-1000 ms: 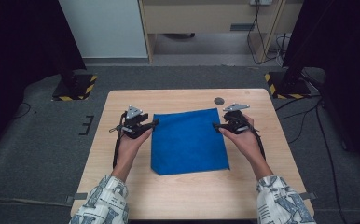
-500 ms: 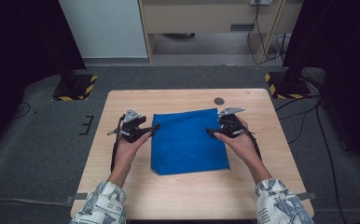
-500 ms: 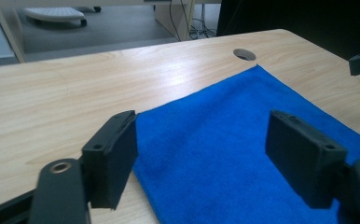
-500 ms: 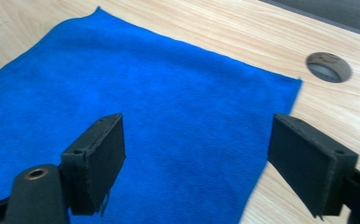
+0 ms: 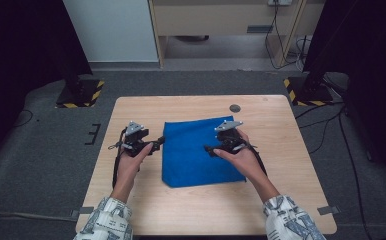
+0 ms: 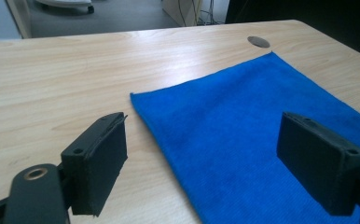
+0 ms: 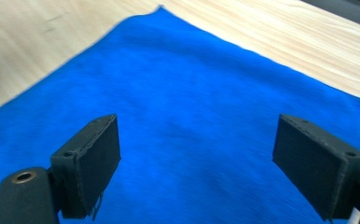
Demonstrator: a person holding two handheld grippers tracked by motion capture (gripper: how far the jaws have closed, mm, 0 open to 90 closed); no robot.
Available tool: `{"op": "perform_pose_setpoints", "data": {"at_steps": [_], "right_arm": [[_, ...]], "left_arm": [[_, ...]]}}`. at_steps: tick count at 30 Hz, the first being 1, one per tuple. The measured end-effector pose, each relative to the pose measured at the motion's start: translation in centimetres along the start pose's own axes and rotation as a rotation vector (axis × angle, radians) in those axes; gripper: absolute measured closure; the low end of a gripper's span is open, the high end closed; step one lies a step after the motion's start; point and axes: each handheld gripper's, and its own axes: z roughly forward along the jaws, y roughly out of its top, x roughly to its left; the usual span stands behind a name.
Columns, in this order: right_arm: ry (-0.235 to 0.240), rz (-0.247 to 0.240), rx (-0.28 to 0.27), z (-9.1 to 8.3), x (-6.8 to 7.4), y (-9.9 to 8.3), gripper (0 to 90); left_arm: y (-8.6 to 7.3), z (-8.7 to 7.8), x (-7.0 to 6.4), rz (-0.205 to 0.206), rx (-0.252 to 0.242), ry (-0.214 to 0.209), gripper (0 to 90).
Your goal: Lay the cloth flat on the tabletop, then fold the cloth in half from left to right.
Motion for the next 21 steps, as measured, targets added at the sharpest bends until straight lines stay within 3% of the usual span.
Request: {"op": "perform_pose_setpoints", "data": {"at_steps": [3, 9, 14, 21], "right_arm": [[0.025, -0.027, 0.002, 0.5, 1.3, 0.3, 14.3], [0.072, -0.047, -0.001, 1.1, 3.2, 0.9, 15.2], [0.111, -0.072, 0.004, 1.3, 4.6, 1.1, 16.1], [0.159, -0.119, 0.011, 2.0, 7.5, 1.1, 26.2]], "left_arm": [[-0.4, -0.3, 0.5, 0.008, 0.012, 0.02, 14.6], [-1.0, -0.6, 1.4, -0.025, 0.015, 0.023, 12.7], [-1.2, -0.8, 1.8, -0.004, 0.014, 0.031, 11.9], [-1.5, -1.3, 2.4, 0.004, 0.011, 0.054, 11.5]]}}
